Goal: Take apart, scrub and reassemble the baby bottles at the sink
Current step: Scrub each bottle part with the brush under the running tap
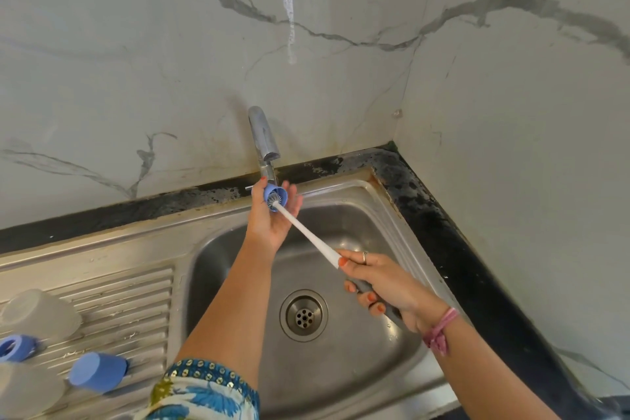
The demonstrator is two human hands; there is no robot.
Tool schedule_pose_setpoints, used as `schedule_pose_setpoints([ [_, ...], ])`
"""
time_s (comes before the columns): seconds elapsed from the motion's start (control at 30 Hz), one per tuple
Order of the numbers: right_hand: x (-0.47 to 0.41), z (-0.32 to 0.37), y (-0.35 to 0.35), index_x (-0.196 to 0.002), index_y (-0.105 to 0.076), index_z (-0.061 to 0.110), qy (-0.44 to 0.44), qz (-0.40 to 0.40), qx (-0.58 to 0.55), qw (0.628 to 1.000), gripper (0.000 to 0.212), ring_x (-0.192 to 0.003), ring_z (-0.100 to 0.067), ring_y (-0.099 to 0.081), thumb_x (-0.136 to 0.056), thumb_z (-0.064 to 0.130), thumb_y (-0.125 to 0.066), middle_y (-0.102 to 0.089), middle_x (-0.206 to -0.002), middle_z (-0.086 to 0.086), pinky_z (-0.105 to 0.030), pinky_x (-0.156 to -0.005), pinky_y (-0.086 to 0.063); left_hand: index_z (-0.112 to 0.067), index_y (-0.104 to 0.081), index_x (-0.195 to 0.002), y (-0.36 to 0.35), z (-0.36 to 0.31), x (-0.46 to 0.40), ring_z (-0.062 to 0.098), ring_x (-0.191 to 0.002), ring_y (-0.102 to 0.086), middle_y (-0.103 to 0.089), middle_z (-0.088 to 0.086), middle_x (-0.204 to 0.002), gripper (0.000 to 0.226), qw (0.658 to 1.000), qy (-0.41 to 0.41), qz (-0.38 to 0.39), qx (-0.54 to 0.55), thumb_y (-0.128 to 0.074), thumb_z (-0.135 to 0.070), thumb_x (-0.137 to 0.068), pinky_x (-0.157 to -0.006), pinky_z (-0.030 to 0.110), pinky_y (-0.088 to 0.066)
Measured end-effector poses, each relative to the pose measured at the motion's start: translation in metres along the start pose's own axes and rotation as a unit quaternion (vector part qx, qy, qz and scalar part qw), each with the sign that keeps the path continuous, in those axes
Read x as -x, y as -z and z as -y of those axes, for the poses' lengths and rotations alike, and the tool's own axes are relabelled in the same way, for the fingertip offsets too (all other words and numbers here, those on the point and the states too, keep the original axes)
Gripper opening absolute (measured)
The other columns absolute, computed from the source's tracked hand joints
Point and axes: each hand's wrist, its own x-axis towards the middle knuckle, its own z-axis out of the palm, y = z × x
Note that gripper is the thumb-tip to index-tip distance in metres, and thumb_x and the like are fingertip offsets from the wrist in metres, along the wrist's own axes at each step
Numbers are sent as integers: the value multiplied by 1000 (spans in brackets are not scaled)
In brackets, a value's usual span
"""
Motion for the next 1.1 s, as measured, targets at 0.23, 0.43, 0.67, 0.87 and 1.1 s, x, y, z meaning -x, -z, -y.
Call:
schedule_pose_setpoints([
  [0.23,-13,-13,2,-131,-50,38,121,-121,386,906,31,-55,-2,-49,-102,39,-41,-54,-70,9,-18,-50,-42,-13,-57,-101,-7,-17,-6,25,-89,-60,-56,14,-102,9,976,-36,-66,-205,-51,-18,-96,-75,37,-55],
  [0.43,-19,-17,-7,-127,-54,38,118,-49,349,928,29,-50,-1,-44,-100,40,-44,-48,-64,11,-17,-47,-39,-17,-60,-90,-2,-15,1,11,-66,-60,-62,0,-75,16,995,1,-91,-38,-71,-27,-84,-69,31,-53],
  [0.67,-18,-5,2,-125,-51,34,155,-98,411,893,33,-61,-3,-55,-93,34,-60,-56,-81,13,-12,-53,-44,-12,-60,-95,13,-2,2,17,-78,-63,-63,8,-94,35,986,2,-147,-84,-75,-41,-81,-71,30,-57],
  [0.87,-22,-12,11,-125,-48,23,163,-202,604,753,33,-84,-14,-61,-102,43,-36,-51,-110,2,-27,-75,-53,-4,-49,-122,-6,-16,-1,29,-88,-61,-54,21,-116,33,992,-13,-110,-54,-46,-21,-95,-78,43,-52],
  [1.1,-21,-13,16,-111,-59,27,164,-120,466,861,24,-62,-9,-59,-101,40,-42,-59,-71,6,-23,-56,-52,-11,-58,-96,-16,-9,-2,17,-74,-54,-51,10,-90,19,990,-14,-130,-49,-71,-21,-87,-72,34,-58],
])
